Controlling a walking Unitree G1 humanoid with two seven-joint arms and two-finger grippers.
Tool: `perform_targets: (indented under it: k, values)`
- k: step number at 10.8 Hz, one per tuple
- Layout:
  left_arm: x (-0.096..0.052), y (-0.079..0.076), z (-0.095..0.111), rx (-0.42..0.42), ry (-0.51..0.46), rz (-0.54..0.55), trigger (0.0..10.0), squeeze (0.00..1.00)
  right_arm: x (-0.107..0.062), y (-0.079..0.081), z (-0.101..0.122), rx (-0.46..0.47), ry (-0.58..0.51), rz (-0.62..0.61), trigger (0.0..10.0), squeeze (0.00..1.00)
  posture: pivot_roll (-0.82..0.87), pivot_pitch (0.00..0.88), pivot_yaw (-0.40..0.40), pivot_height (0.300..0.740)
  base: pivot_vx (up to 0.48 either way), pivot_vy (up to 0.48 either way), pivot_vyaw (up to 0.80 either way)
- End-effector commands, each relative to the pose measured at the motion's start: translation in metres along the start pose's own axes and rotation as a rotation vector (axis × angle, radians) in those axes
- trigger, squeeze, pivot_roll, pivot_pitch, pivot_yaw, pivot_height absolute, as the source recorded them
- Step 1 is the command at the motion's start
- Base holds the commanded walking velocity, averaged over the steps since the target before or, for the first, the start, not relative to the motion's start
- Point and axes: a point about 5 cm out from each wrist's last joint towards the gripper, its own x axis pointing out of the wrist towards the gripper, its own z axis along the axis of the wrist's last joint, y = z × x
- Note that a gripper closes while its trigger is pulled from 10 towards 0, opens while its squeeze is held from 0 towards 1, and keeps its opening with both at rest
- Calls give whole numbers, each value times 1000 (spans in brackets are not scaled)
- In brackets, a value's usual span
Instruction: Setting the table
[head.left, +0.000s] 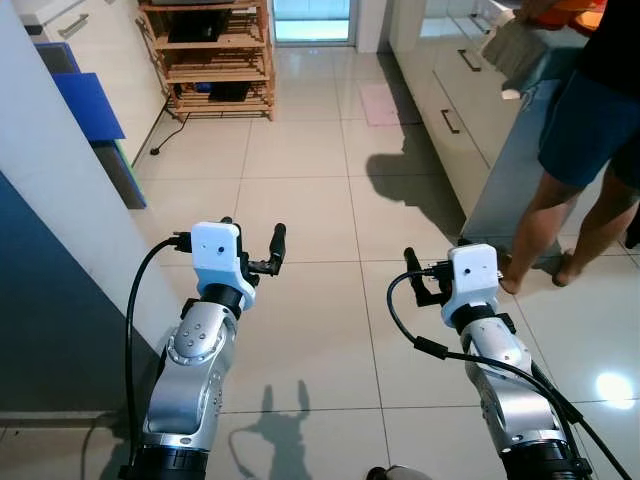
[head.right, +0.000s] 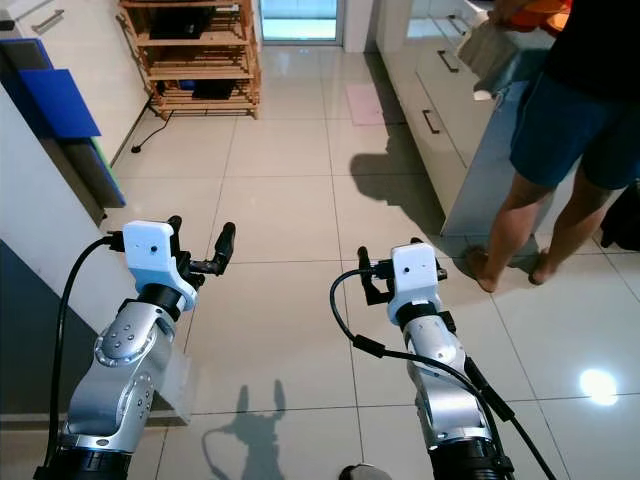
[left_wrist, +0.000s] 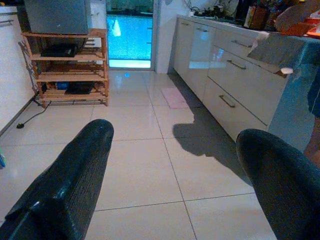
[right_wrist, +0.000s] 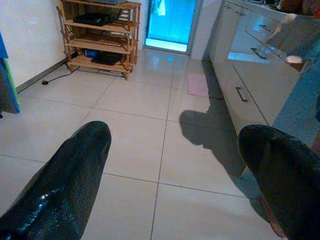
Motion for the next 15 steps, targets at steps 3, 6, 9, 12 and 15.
perform_targets:
  k: [3, 6, 9, 12, 15]
  values:
    - [3, 1, -1, 15, 11, -8, 10000, 0, 2, 2, 1, 4, -5, 3, 10000, 0, -47, 0, 14, 740, 0, 0, 0]
    - [4, 2, -1, 25, 14, -5, 10000, 0, 5, 6, 1, 14, -5, 7, 10000, 0, -35, 0, 14, 740, 0, 0, 0]
    - [5, 2, -2, 27, 15, -2, 10000, 0, 8, 6, 4, 13, -13, 12, 10000, 0, -38, 0, 11, 740, 0, 0, 0]
    - [7, 1, -2, 37, 16, -4, 10000, 0, 10, 7, 8, 32, -31, 40, 10000, 0, -39, 0, 13, 740, 0, 0, 0]
    - [6, 0, -2, 50, 19, -16, 10000, 0, 8, 8, 6, 30, -27, 42, 10000, 0, -40, 0, 19, 740, 0, 0, 0]
